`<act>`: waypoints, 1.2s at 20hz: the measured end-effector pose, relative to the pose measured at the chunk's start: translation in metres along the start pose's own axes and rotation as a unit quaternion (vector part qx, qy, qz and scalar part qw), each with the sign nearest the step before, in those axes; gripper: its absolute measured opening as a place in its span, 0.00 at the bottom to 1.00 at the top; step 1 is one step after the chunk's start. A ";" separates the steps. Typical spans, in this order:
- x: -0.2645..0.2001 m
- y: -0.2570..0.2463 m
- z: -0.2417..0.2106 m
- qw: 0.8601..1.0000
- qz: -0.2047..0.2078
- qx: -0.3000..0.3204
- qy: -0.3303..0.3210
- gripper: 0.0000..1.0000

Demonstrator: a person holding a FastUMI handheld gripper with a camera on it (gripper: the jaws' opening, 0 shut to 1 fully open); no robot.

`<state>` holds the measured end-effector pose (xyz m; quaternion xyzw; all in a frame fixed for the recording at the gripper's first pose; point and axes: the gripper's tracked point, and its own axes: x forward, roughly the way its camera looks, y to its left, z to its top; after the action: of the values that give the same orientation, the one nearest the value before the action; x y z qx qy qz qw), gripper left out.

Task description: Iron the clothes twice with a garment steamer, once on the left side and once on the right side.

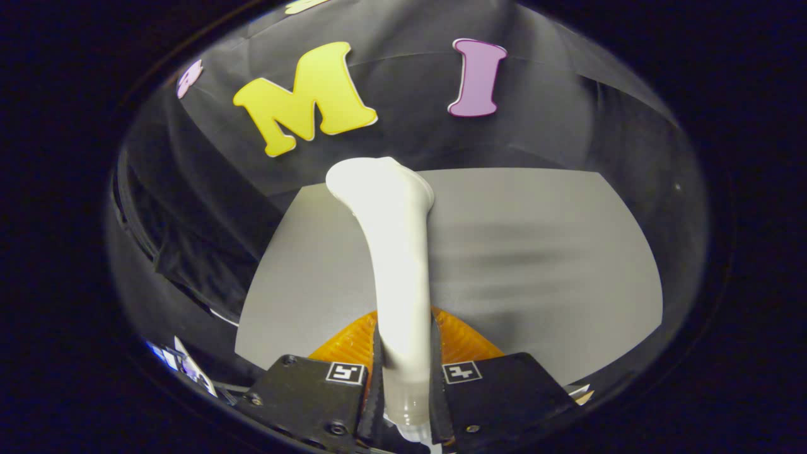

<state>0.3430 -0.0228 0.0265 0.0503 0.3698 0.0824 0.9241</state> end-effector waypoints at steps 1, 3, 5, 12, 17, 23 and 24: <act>-0.006 0.001 -0.005 1.000 -0.001 0.004 -0.004 0.31; -0.014 0.010 -0.013 1.000 0.003 0.005 -0.011 0.30; -0.022 0.019 -0.021 1.000 -0.001 0.002 -0.021 0.30; -0.076 0.072 -0.037 0.998 0.002 -0.004 -0.057 0.30; -0.118 0.116 -0.043 0.995 -0.001 -0.013 -0.097 0.30; -0.153 0.160 -0.047 0.990 -0.007 -0.004 -0.142 0.30; -0.160 0.168 -0.049 0.989 -0.009 -0.001 -0.150 0.30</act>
<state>0.1761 0.1137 0.1249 0.0584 0.2270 0.0662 0.9699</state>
